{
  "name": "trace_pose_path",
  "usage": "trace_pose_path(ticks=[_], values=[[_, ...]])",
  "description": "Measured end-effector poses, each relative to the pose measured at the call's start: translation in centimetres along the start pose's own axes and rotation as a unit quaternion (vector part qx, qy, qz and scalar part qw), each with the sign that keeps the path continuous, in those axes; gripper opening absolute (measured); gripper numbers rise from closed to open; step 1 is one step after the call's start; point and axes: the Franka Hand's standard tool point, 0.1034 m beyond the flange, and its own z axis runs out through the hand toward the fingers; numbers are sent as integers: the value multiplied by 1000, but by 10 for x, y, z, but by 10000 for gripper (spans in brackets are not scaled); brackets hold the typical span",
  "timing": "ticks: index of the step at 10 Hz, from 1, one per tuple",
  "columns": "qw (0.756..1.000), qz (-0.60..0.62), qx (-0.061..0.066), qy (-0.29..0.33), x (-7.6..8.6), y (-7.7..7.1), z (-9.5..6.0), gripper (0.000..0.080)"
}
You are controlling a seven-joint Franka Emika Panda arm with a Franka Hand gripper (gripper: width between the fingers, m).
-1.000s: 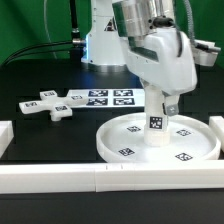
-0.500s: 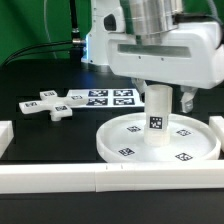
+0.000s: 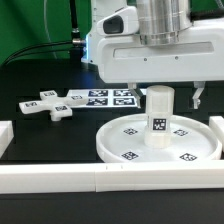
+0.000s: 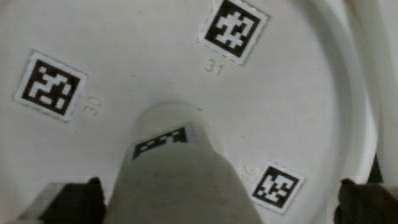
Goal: Assemble round table
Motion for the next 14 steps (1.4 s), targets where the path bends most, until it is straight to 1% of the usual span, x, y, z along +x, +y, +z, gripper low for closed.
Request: trace_pose_path(ticks=[1, 2, 3, 4, 7, 9, 10, 11, 12, 13, 14], values=[[997, -72, -3, -2, 1, 0, -1, 649], [990, -137, -12, 0, 5, -4, -3, 649], [980, -197, -21, -1, 8, -6, -4, 649], [968, -251, -24, -2, 9, -7, -4, 649], [941, -337, -25, -5, 10, -5, -3, 649], [913, -407, -25, -7, 10, -4, -3, 649], [889, -457, -28, -6, 12, -3, -4, 649], [861, -507, -34, -3, 14, -4, -5, 649], [838, -544, -37, -5, 14, -4, -5, 649], [824, -566, -38, -8, 15, -3, -4, 649], [802, -597, -39, -11, 15, -1, -2, 649]])
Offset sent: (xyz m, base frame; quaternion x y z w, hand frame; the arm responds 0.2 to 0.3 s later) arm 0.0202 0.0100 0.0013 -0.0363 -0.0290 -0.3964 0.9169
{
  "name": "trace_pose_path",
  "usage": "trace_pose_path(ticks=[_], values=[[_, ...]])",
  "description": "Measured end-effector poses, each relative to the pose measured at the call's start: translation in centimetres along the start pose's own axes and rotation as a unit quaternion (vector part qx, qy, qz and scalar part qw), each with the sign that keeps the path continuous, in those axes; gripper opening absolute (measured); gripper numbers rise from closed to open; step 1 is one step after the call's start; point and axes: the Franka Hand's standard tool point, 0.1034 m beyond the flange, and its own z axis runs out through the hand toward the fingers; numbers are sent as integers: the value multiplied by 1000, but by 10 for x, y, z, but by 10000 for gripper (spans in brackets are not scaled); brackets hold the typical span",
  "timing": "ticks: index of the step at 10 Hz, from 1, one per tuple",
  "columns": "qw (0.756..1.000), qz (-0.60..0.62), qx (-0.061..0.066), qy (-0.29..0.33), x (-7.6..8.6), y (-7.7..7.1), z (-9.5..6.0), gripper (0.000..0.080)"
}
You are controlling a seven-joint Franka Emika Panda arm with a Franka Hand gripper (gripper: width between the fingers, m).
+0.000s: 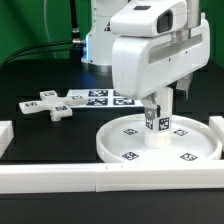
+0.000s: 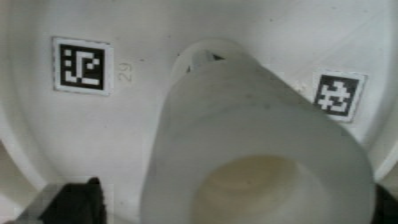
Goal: Assemble round table
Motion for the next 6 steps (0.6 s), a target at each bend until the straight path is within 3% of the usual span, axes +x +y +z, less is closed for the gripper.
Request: trace_pose_path(ticks=[6], values=[[982, -188, -5, -10, -5, 4, 1, 649]])
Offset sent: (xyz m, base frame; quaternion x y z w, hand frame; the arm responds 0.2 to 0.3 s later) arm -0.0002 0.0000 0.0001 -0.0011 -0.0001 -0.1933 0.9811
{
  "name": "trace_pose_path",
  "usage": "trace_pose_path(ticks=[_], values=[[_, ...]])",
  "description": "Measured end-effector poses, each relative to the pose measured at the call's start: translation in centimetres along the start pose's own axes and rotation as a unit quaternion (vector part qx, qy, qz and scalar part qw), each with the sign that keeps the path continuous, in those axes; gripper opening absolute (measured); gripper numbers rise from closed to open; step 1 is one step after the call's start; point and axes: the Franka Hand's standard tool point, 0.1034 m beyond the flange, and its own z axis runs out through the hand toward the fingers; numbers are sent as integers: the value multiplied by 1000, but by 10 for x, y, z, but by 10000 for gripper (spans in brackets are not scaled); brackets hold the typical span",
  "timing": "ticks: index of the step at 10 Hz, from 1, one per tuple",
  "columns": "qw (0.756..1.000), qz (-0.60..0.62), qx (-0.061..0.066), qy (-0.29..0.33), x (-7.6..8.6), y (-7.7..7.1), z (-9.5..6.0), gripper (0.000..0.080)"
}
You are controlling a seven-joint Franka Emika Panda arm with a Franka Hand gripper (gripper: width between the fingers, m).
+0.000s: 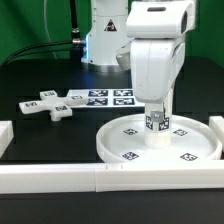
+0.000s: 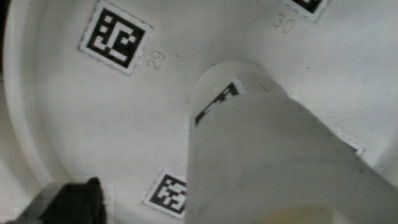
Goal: Assemble round table
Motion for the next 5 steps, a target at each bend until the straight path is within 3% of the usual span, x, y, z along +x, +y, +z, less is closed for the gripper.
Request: trace_pose_path(ticks=[1, 4, 5], values=[[1000, -16, 1, -2, -1, -1, 1, 649], [1000, -19, 5, -4, -3, -2, 2, 254], [1000, -19, 5, -4, -3, -2, 2, 254]])
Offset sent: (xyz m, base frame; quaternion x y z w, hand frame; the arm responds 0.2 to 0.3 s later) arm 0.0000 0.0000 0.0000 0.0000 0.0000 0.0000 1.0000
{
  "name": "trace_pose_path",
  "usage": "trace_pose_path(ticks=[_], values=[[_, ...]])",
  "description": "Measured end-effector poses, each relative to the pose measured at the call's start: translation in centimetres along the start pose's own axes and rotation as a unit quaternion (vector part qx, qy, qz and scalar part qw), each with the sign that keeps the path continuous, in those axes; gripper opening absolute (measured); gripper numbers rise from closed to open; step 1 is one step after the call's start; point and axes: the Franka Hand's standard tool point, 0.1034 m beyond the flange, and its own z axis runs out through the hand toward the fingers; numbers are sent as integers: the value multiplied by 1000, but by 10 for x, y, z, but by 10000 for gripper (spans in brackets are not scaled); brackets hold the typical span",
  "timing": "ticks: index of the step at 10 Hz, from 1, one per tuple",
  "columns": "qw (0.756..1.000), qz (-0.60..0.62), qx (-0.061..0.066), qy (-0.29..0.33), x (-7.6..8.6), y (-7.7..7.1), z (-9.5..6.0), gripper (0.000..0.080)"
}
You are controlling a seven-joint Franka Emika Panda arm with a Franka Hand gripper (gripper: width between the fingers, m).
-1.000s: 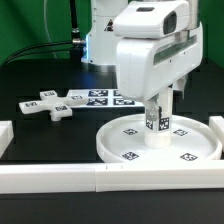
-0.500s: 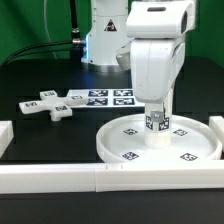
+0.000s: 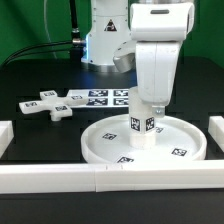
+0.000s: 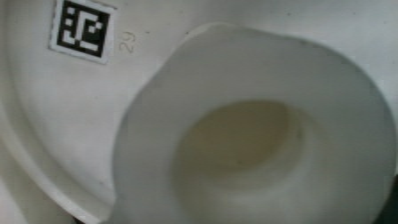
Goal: Assemble round table
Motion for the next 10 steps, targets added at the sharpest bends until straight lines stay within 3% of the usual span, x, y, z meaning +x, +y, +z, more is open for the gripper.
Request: trace_pose_path(ticks=[1, 2, 5, 7, 8, 9, 10], values=[[1000, 0, 0, 0, 0, 0, 0, 68], [1000, 0, 0, 0, 0, 0, 0, 20], [1000, 0, 1, 0, -1, 0, 1, 1], [1000, -20, -2, -1, -5, 2, -2, 1], [1000, -18, -5, 0, -9, 3, -7, 93], [1000, -16, -5, 0, -9, 4, -11, 236], [1000, -15, -6, 0, -11, 5, -12, 236]])
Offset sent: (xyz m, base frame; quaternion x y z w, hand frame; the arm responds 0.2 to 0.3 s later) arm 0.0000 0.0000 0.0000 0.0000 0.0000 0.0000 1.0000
